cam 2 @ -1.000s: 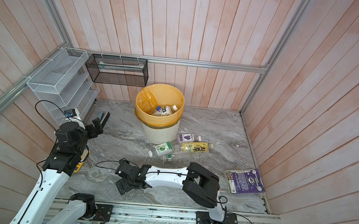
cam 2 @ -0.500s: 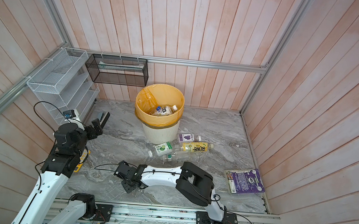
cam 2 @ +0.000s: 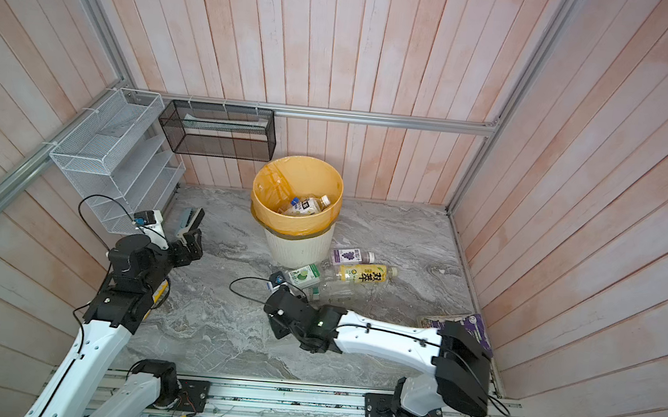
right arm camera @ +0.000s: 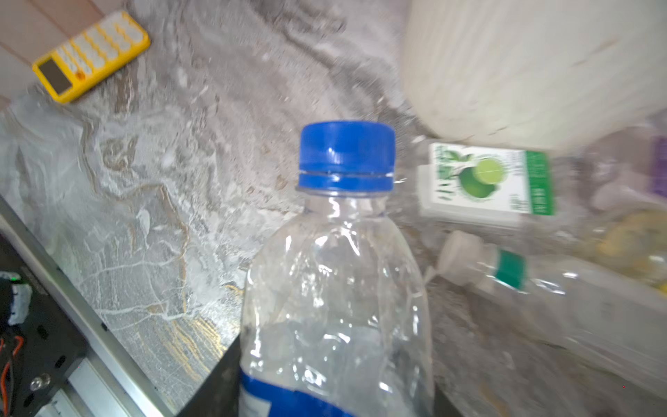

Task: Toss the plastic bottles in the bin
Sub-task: 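Grasp the blue-cap bottle with the right gripper and lift it, then carry the blue-cap bottle over the bin and open the right gripper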

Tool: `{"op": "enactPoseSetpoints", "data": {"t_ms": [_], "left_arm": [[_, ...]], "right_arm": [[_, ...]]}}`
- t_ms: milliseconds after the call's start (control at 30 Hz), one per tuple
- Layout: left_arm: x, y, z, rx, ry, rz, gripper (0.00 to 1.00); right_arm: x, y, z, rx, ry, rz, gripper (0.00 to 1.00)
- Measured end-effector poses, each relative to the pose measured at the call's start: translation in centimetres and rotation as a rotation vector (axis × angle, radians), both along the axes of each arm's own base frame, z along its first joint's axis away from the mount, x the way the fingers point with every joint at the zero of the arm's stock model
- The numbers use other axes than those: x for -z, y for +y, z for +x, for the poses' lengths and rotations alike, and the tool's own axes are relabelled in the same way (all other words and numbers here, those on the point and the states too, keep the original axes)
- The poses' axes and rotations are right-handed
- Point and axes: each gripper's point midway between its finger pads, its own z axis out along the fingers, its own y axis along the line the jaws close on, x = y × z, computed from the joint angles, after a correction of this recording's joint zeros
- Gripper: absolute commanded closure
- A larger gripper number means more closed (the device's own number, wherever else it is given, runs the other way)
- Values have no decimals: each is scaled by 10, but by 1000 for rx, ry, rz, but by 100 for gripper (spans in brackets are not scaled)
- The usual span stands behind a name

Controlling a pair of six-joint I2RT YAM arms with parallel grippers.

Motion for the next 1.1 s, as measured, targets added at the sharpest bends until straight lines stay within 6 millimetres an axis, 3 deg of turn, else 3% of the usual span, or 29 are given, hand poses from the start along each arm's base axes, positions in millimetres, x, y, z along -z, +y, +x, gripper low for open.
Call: {"op": "enactPoseSetpoints", "data": {"t_ms": [267,400,500,600,700,733,767,800,867,933,1033,1100], "left_arm": [[7,-45,-11,178,-23,-27,0],[12,-69,-18,247,-16,-16,0],[20,-80,-21,273,1,-3,0],[28,-92,-22,293,22,14,1],[38,-103,-21,309,54,39,0],[43,-107,-20,316,67,47,0],[48,-110,-20,319,82,57,0],[52,-113,-20,323,95,64,0],[60,-118,-20,328,121,83,0],[62,-119,-21,327,129,92,0],[61,-119,-22,318,122,96,0],[58,-117,-22,308,112,98,0]], "right_arm": [[-82,-112,38,275,-231,239,49],[-116,-135,48,332,-322,316,49],[-139,-136,61,344,-388,327,49],[-174,-123,91,327,-421,331,45],[-242,-89,146,266,-429,360,38],[-268,-74,165,244,-438,375,24],[-290,-60,183,226,-453,396,3],[-302,-50,195,211,-463,404,0],[-299,-36,210,177,-441,377,0],[-277,-33,218,167,-390,323,0],[-253,-38,222,170,-329,258,0],[-250,-44,220,178,-324,248,0]]}}
